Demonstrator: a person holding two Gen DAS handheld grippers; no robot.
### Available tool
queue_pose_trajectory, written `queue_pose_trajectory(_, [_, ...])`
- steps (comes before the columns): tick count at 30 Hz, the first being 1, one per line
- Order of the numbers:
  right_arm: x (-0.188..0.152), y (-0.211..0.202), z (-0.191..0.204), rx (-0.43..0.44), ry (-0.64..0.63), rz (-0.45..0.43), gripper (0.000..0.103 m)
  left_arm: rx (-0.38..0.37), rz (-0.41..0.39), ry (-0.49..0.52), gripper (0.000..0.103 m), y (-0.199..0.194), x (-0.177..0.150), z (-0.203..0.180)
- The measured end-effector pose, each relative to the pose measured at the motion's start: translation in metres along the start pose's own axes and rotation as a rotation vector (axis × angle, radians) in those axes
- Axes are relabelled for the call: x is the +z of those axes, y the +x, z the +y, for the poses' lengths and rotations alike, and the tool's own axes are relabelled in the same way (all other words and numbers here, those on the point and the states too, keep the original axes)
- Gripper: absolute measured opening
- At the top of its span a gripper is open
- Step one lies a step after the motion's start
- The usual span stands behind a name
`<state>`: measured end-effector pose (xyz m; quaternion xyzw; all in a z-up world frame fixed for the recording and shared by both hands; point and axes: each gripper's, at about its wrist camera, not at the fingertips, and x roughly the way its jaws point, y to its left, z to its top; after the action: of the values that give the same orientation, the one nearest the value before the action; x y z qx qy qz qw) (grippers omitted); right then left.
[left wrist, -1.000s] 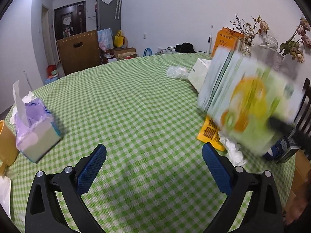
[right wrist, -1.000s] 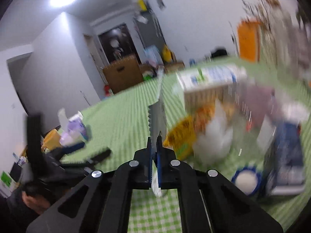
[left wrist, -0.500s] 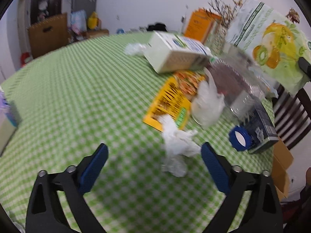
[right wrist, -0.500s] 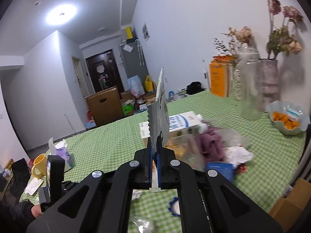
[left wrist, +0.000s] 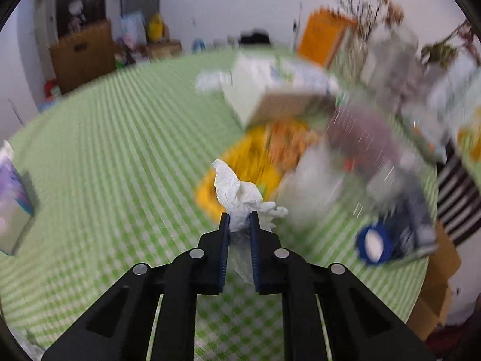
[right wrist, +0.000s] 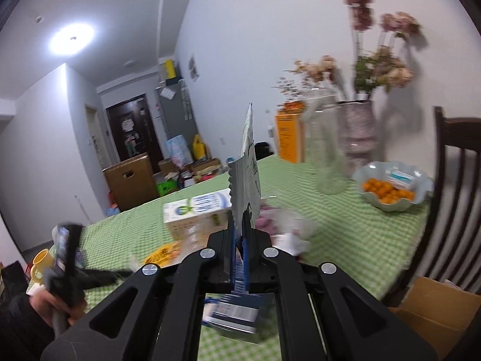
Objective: Collect trash
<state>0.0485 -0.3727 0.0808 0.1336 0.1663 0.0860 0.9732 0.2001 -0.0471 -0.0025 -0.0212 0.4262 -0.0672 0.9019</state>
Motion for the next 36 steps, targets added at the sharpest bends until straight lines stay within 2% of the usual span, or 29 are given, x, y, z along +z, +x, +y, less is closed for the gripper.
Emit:
queue_pose_trajectory(2, [-0.001, -0.011, -0.022, -0.023, 0.027, -0.006, 0.004, 0.005, -0.072, -0.004, 0.010, -0.020, 0.011, -0.009])
queue_pose_trajectory(7, [-0.010, -0.039, -0.073, -0.088, 0.065, 0.005, 0.004, -0.037, -0.197, -0.002, 0.010, -0.063, 0.022, -0.049])
queue_pose_trajectory(12, [-0.034, -0.073, -0.123, -0.179, 0.093, 0.079, 0.004, -0.138, -0.224, 0.071, 0.010, -0.077, 0.019, -0.114])
queue_pose_trajectory(15, [-0.050, -0.092, -0.151, -0.228, 0.113, 0.136, 0.004, -0.228, -0.197, 0.134, 0.010, -0.077, 0.007, -0.167])
queue_pose_trajectory(18, [-0.075, -0.105, -0.182, -0.266, 0.137, 0.230, 0.004, -0.305, -0.170, 0.199, 0.011, -0.068, -0.011, -0.213])
queue_pose_trajectory(22, [-0.109, -0.115, -0.219, -0.303, 0.209, 0.331, 0.004, -0.397, -0.097, 0.278, 0.011, -0.054, -0.040, -0.275])
queue_pose_trajectory(27, [-0.138, -0.117, -0.245, -0.295, 0.249, 0.423, 0.004, -0.446, -0.027, 0.357, 0.011, -0.036, -0.071, -0.325])
queue_pose_trajectory(33, [-0.164, -0.107, -0.256, -0.204, 0.234, 0.558, 0.004, -0.478, 0.081, 0.458, 0.011, -0.006, -0.113, -0.378])
queue_pose_trajectory(36, [-0.182, -0.104, -0.270, -0.178, 0.289, 0.617, 0.005, -0.476, 0.142, 0.504, 0.011, 0.018, -0.134, -0.400])
